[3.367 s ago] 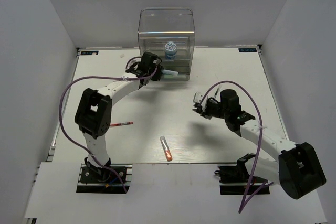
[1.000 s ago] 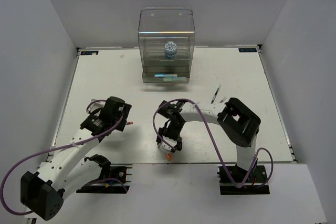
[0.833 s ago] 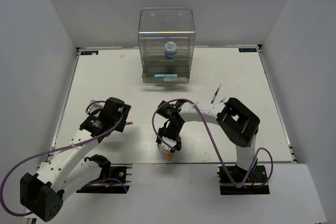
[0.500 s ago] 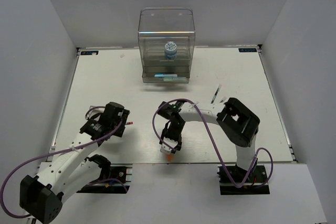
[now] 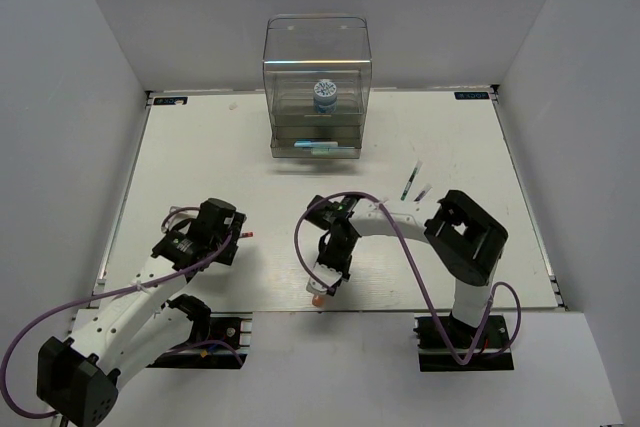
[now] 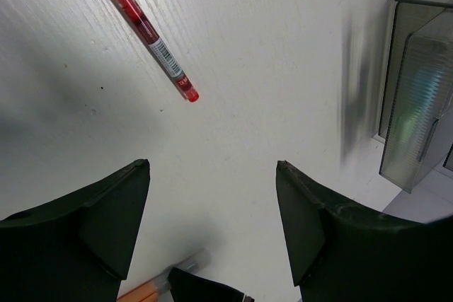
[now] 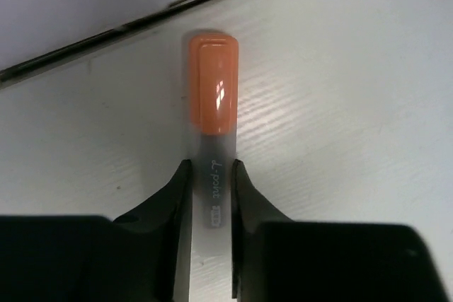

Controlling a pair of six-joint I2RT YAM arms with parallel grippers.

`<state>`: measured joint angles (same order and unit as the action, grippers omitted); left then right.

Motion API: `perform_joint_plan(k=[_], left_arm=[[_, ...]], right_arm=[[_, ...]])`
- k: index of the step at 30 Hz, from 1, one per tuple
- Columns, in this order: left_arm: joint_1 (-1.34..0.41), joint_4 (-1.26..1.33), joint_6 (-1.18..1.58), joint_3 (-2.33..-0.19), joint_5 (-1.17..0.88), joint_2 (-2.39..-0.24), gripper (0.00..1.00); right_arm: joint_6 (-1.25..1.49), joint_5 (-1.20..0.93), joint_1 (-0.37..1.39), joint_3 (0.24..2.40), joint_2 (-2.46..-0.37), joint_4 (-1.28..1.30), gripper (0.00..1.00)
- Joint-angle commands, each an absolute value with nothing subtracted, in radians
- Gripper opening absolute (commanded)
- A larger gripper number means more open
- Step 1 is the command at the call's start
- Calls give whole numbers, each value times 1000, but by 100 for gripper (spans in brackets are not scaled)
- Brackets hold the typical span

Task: Sort the stationery into containers
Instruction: Pick up the pen from the corner of the board.

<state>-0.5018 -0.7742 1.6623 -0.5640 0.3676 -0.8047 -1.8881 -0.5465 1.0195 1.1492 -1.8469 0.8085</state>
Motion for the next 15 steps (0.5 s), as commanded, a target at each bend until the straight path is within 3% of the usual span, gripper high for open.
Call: perform_joint_plan(k=[1, 3, 10, 15], left_arm=[[-499, -772, 1678, -560, 379, -790, 82], [-499, -772, 1678, -560, 379, -799, 82], [-499, -721, 1678, -532, 348, -808, 83], [-499, -638, 1704, -480, 308, -821, 86]], right_arm=[[-1716, -267, 1008, 1091, -1942, 692, 12], [-1648, -302, 996, 1120, -1942, 696, 0], [-1261, -403, 946, 1215, -1841, 649, 0], [-1053, -361, 887, 1243, -1761, 509, 0]])
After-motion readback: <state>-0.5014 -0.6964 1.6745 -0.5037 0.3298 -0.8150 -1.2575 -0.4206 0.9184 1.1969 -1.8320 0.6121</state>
